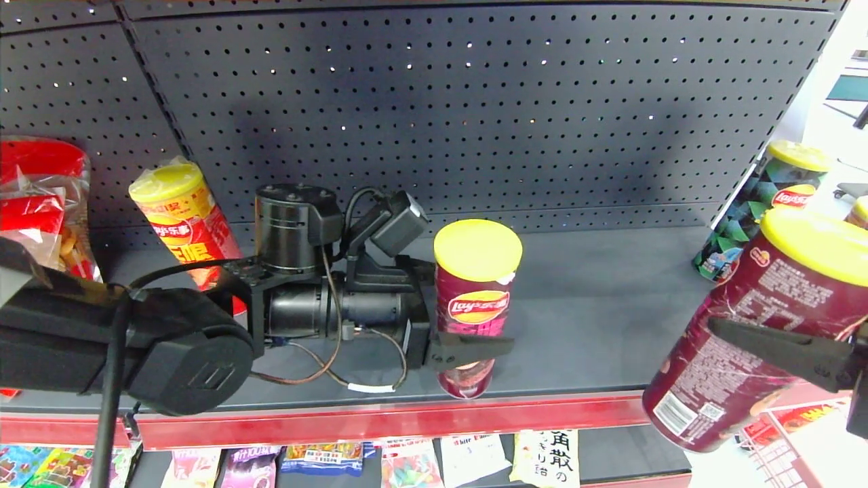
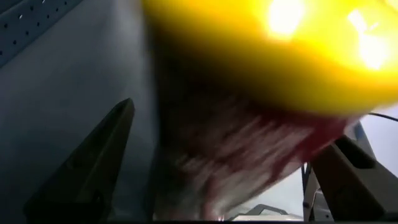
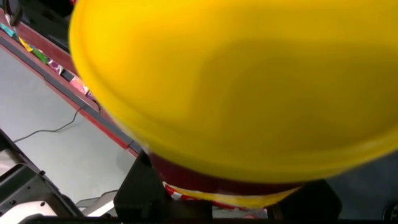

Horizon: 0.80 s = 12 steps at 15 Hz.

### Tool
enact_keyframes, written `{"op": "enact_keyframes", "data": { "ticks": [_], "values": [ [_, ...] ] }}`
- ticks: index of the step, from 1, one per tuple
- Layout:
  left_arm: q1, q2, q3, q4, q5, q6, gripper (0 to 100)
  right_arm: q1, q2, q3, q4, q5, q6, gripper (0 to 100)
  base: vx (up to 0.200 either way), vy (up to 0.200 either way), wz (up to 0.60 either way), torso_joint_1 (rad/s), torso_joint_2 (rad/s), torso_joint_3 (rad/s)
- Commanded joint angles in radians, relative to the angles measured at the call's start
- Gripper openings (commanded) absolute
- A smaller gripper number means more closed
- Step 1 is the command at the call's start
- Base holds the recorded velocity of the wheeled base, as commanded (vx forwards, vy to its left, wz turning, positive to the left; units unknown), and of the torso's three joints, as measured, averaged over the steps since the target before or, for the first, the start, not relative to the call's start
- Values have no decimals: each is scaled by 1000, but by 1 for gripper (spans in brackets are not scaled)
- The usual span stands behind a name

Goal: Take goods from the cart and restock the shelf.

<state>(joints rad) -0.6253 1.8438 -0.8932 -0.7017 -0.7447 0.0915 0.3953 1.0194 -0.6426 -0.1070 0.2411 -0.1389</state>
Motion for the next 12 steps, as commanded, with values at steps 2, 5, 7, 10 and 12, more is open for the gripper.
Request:
{"op": "enact_keyframes", "data": {
  "ticks": [2,5,7,10,12],
  "values": [
    [39,-64,119,-35,1,1,100,23,153,-126,-2,3,1,0,0,0,0,0,0,0],
    [75,-117,183,-55,7,1,100,69,283,-201,-31,3,1,0,0,0,0,0,0,0],
    [96,-166,252,-56,7,1,100,79,416,-229,-148,1,-1,0,0,0,0,0,0,0],
    [133,-210,316,-56,8,8,100,76,550,-272,-270,1,1,0,0,0,0,0,0,0],
    [167,-238,329,-55,21,10,100,76,625,-332,-281,3,2,0,0,0,0,0,0,0]
  ]
}}
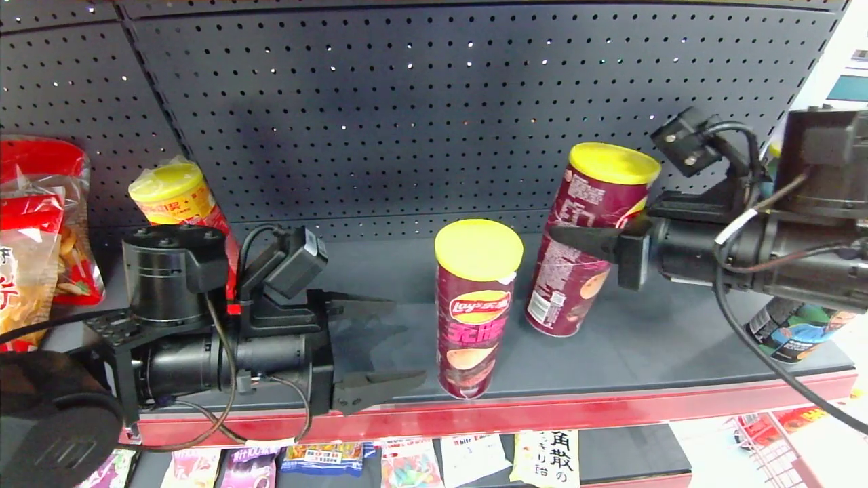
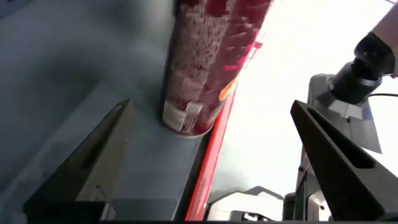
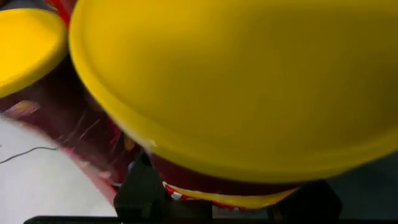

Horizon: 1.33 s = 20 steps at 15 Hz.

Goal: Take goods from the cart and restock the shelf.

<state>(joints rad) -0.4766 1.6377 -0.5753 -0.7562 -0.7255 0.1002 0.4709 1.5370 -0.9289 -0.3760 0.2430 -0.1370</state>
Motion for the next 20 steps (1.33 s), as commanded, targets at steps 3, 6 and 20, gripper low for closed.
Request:
{"op": "enact_keyframes", "data": {
  "ticks": [3,6,20],
  "values": [
    [65,-88,68,3,46,-1,100,-3,235,-176,-14,1,0,0,0,0,0,0,0,0],
    [95,-101,92,-2,43,-1,100,2,330,-298,-12,-1,-3,0,0,0,0,0,0,0],
    [116,-94,84,0,54,-4,100,80,377,-347,-14,-1,7,0,0,0,0,0,0,0]
  ]
}}
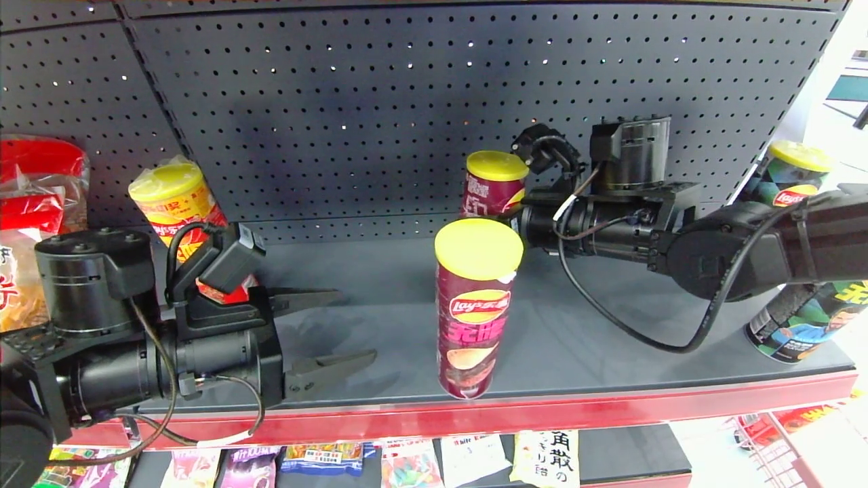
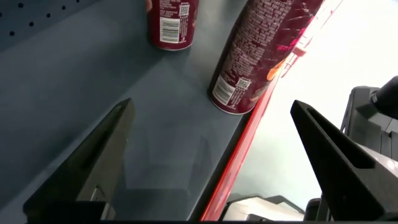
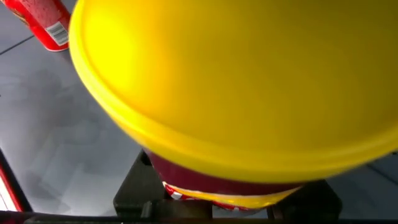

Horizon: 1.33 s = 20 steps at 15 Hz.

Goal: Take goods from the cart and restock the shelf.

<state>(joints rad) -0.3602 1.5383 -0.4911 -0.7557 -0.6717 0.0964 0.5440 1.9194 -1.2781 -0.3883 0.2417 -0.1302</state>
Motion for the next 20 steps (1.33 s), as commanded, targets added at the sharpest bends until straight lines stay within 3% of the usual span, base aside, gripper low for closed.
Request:
{"op": "enact_keyframes", "data": {
  "ticks": [1,12,13,16,20],
  "values": [
    [0,6,0,-1,0,0,100,8,-6,3,0,-1,6,0,0,0,0,0,0,0],
    [-2,5,6,-1,-2,-1,100,36,-3,16,0,-4,6,0,0,0,0,0,0,0],
    [-2,6,6,-1,-2,-1,100,37,-3,11,0,-5,12,100,0,0,0,0,0,0],
    [-2,6,6,-1,-2,-1,100,39,-22,17,0,-9,37,100,0,0,0,0,0,0],
    [-2,22,2,-1,-2,0,100,48,-118,123,0,-12,46,100,0,0,0,0,0,0]
  ]
}}
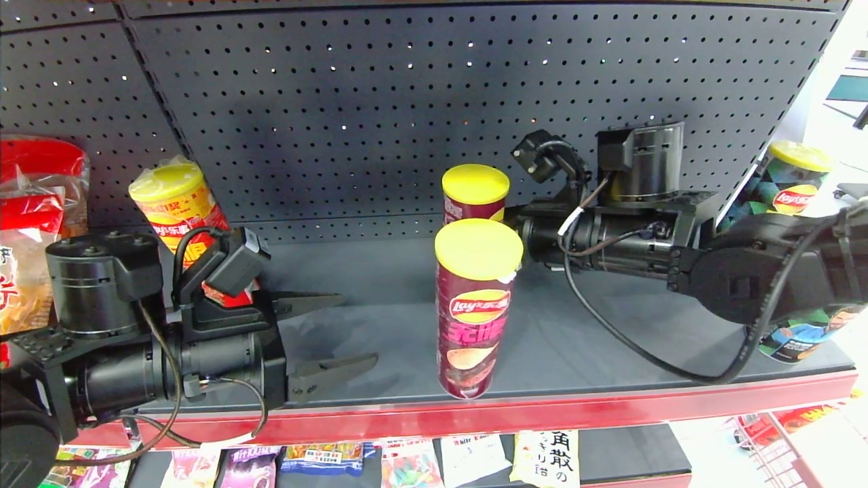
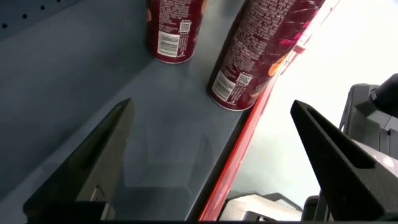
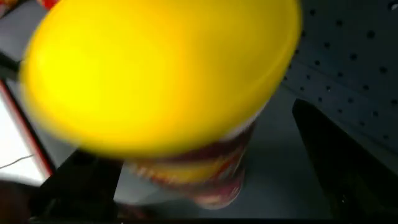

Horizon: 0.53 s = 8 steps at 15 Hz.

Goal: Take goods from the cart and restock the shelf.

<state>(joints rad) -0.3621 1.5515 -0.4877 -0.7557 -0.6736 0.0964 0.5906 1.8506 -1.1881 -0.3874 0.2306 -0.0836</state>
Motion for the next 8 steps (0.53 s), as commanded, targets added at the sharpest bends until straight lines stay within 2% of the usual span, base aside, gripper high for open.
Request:
{"op": "enact_keyframes", "data": {
  "ticks": [1,5,8],
  "values": [
    [0,12,-2,-1,0,0,100,0,-68,56,-1,-7,1,100,0,0,0,0,0,0],
    [-3,33,-5,-2,3,5,100,-26,-142,148,-1,-57,1,100,0,0,0,0,0,0],
    [-8,36,-5,-4,3,5,100,-63,-134,163,-1,-68,2,100,0,0,0,0,0,0]
  ]
}}
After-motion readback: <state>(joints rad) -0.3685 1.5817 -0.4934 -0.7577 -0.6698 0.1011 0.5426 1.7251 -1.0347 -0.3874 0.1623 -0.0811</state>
